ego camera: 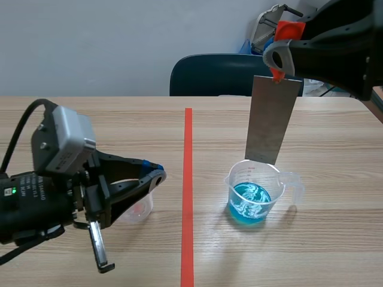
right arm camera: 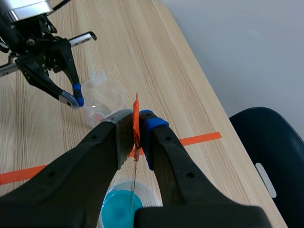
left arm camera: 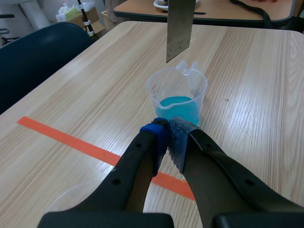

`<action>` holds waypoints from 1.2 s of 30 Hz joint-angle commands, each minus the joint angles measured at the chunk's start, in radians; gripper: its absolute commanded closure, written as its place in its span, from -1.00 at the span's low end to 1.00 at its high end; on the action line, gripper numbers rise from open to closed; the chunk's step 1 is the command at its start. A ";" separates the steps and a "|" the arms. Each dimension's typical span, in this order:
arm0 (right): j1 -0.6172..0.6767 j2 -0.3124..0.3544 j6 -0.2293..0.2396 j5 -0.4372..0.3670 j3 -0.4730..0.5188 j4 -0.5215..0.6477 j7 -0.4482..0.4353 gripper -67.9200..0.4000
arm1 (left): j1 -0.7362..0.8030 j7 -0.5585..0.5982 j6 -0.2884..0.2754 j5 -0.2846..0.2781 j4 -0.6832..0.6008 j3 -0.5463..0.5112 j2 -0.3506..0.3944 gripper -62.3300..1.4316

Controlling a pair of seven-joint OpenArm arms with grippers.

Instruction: Do the redox reaction experiment

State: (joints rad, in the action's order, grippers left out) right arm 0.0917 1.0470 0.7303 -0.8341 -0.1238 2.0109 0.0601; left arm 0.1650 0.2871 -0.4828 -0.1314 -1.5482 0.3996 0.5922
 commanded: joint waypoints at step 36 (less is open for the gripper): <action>-0.020 0.005 0.000 -0.007 0.014 0.004 -0.018 0.96 | -0.215 -0.021 0.004 -0.033 0.173 0.039 -0.137 0.90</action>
State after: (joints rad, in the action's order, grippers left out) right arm 0.0917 1.0470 0.7303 -0.8341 -0.1238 2.0109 0.0601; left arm -0.0475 0.2577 -0.4789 -0.1509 -1.3525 0.4362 0.4568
